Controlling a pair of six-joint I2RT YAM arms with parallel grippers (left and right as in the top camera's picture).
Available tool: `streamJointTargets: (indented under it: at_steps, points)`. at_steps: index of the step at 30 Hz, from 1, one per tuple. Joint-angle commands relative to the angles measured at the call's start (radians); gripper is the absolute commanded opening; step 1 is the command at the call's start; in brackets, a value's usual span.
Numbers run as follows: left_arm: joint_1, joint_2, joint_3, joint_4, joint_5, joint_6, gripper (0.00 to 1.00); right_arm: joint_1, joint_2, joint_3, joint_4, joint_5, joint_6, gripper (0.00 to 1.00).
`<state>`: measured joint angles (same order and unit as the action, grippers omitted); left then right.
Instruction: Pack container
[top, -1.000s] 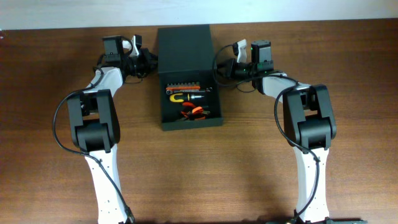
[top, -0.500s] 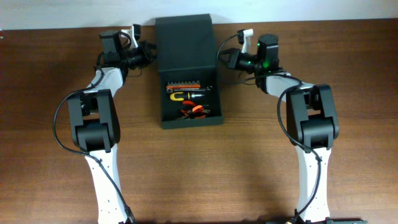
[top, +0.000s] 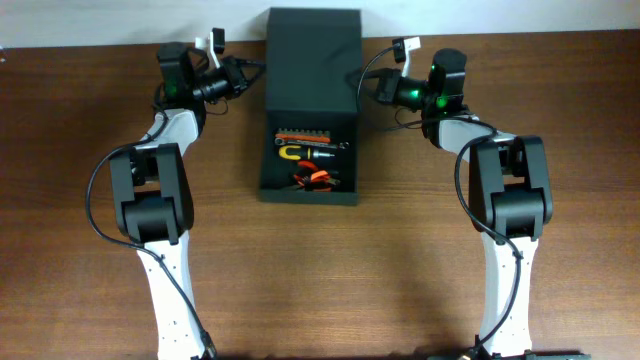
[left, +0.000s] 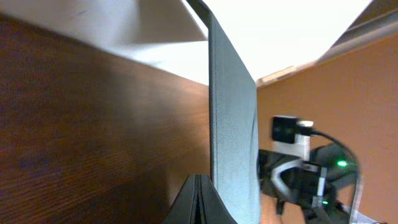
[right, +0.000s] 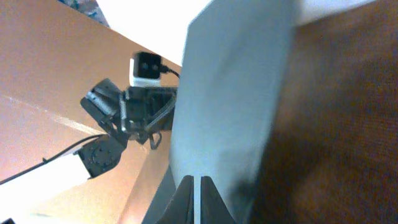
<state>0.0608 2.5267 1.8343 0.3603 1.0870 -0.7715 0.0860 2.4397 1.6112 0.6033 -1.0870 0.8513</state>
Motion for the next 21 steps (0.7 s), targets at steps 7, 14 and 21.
streamJointTargets:
  at_steps: [7, 14, 21]
  points:
    - [-0.008, -0.044, 0.003, -0.008, 0.077, -0.054, 0.02, -0.079, -0.045, 0.007, -0.137, 0.021, 0.075, 0.04]
    - [-0.008, -0.044, 0.003, -0.009, 0.074, -0.053, 0.02, -0.148, -0.045, 0.006, -0.090, -0.088, 0.079, 0.04]
    - [-0.003, -0.044, 0.003, -0.072, 0.037, -0.040, 0.02, -0.152, -0.045, 0.006, -0.222, -0.017, 0.089, 0.04]
